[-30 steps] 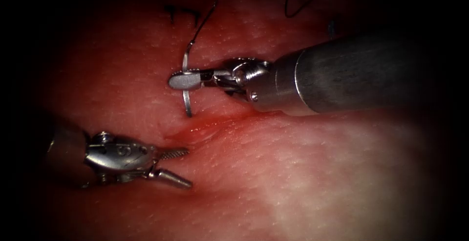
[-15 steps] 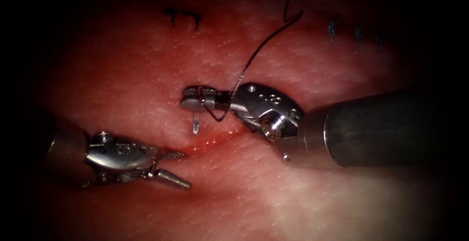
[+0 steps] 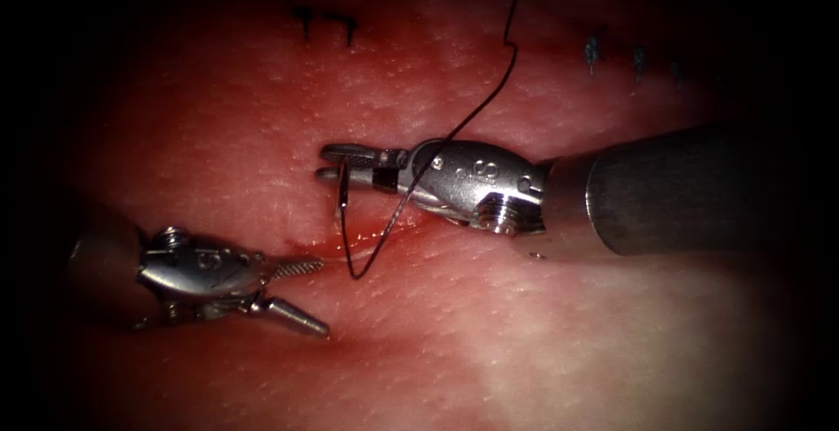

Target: Wound Closure

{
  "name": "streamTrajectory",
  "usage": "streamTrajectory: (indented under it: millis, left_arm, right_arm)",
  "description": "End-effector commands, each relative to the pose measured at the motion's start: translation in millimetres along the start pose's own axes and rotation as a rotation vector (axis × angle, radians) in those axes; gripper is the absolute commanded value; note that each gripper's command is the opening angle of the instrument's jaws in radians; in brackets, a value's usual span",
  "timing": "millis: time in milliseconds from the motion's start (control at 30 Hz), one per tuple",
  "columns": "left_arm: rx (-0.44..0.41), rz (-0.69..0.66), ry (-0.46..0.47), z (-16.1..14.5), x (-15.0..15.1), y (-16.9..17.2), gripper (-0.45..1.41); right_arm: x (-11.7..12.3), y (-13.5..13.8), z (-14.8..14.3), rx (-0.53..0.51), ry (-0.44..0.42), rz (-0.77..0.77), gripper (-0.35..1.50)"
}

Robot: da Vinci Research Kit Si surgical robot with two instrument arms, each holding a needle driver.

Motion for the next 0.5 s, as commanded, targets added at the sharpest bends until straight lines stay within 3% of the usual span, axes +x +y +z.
streamTrajectory:
  millis: [33, 333, 500]
  left_arm:
    - [0.004, -0.001, 0.001, 0.7, 0.9, -0.8, 0.6]
    - [0.001, 0.002, 0.0, 0.8, 0.8, -3.4, 0.67]
    - [0.008, -0.002, 0.001, 0.3, 0.2, -3.3, 0.69]
  right_arm:
    - [-0.8, 1.4, 1.1, -0.022, -0.011, -0.019, -0.35]
    - [-2.9, 3.3, 1.3, -0.09, -0.095, -0.146, -0.35]
    - [-5.1, 0.6, 2.0, -0.039, -0.097, -0.188, -0.35]
